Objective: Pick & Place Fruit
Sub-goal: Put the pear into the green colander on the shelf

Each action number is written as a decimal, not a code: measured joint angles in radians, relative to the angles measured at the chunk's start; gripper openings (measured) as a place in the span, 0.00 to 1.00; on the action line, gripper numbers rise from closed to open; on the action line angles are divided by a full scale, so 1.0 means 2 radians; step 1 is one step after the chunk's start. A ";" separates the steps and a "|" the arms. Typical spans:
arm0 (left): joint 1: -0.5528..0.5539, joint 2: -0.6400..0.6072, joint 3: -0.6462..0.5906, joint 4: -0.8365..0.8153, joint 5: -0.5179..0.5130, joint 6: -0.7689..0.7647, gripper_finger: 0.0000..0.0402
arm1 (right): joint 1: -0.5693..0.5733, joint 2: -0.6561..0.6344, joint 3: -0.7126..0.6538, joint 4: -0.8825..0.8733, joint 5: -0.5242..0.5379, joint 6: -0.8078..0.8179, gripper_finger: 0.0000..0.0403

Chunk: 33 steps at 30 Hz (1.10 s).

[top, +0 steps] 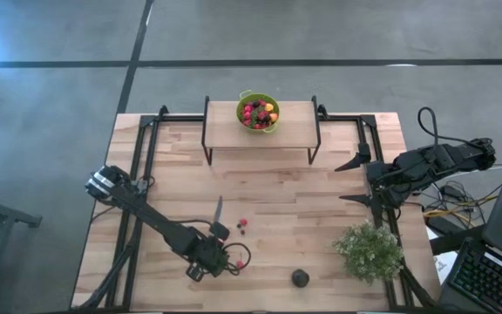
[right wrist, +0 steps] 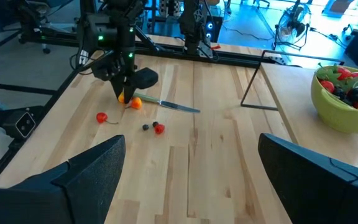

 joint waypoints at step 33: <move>0.028 0.001 0.139 0.144 -0.415 0.090 0.31 | 0.000 0.000 0.000 0.000 0.000 0.000 0.90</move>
